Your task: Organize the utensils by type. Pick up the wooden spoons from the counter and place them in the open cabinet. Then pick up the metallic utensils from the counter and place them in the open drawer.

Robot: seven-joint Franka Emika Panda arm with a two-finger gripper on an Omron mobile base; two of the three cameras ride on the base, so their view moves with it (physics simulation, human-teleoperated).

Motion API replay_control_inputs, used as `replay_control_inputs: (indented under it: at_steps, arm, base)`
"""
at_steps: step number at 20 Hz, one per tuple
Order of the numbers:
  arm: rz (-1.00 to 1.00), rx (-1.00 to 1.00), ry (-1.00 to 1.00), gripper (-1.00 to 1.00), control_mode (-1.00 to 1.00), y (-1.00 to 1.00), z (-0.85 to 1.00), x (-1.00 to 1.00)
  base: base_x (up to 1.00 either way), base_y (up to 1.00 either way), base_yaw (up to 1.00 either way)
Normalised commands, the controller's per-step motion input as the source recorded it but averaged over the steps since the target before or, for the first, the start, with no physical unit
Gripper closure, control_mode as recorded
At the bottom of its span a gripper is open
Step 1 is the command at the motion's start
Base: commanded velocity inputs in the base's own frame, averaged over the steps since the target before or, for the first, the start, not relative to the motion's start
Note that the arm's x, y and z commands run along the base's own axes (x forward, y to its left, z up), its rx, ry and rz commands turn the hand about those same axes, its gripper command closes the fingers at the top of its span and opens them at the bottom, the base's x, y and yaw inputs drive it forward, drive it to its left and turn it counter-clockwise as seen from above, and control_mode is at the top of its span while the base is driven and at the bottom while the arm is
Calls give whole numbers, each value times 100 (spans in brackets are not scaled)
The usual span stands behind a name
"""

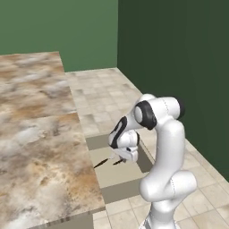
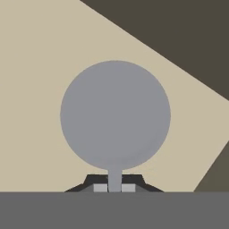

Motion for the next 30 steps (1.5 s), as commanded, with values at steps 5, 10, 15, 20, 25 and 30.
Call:
replay_control_inputs:
  at_steps: [5, 10, 15, 20, 25, 30]
  arm:
    - [0, -2, 0, 100, -100, 4, -27, 19]
    - [0, 0, 0, 100, -100, 3, -26, 9]
    - [0, 0, 0, 100, -100, 7, -30, 21]
    - [0, 0, 0, 100, -100, 7, -28, 12]
    - [0, 0, 0, -100, -100, 4, -18, 3]
    - [0, -1, 0, -100, -100, 1, -10, 1]
  base:
    - [0, 0, 0]
    - [0, 0, 0]
    - [0, 0, 0]
    - [0, 0, 0]
    - [0, 0, 0]
    - [0, 0, 0]
